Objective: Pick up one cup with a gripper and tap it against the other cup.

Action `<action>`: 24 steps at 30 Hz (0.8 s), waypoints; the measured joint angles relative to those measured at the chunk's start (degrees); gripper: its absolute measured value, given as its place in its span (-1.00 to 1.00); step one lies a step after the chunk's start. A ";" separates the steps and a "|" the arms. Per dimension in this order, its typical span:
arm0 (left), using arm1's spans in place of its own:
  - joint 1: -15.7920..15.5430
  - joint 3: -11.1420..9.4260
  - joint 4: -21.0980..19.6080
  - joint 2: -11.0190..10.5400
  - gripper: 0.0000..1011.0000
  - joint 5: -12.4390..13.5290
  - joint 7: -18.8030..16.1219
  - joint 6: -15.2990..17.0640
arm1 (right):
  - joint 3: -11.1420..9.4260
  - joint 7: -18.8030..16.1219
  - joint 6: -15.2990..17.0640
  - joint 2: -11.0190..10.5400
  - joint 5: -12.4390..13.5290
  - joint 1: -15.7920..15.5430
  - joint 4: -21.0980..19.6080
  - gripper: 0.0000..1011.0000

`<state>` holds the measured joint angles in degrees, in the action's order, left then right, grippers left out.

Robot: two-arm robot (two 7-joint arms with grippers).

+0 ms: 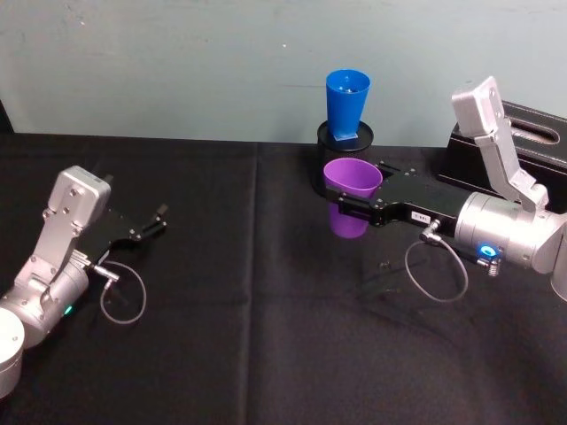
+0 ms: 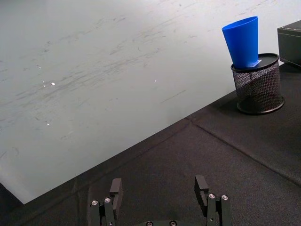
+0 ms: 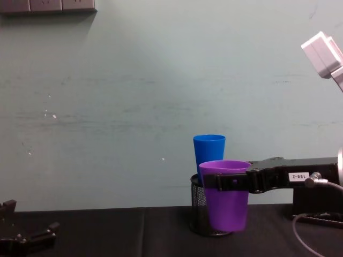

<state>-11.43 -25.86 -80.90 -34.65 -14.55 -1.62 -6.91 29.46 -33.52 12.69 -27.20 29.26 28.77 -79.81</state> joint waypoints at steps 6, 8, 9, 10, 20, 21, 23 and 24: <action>0.00 0.00 0.00 0.00 0.99 0.00 0.00 0.00 | 0.22 -0.12 -0.84 -0.13 0.62 -0.51 1.33 0.44; 0.00 0.00 0.00 0.00 0.99 0.00 0.00 0.00 | 0.22 -0.07 -1.14 -0.32 0.90 -1.02 1.64 0.44; 0.00 0.00 0.00 0.00 0.99 0.00 0.00 0.00 | 0.18 -0.01 -1.52 -0.51 1.13 -1.54 1.86 0.44; 0.00 0.00 0.00 0.00 0.99 0.00 0.00 0.00 | 0.14 0.02 -1.73 -0.62 1.28 -1.81 1.98 0.44; 0.00 0.00 0.00 0.00 0.99 0.00 0.00 0.00 | -0.05 0.11 -5.23 -1.11 1.75 -4.43 3.44 0.44; 0.00 0.00 0.00 0.00 0.99 0.00 0.00 0.00 | 0.03 0.10 -5.87 -0.99 1.57 -4.68 3.83 0.44; 0.00 0.00 0.00 0.00 0.99 0.00 0.00 0.00 | 0.25 0.08 -6.84 -0.75 1.04 -4.93 4.35 0.44; 0.00 0.00 0.00 0.00 0.99 0.00 0.00 0.00 | 0.32 0.07 -7.13 -0.67 0.86 -5.00 4.54 0.44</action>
<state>-11.43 -25.86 -80.90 -34.65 -14.55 -1.62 -6.91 29.78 -33.45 5.56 -27.87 30.12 23.77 -75.27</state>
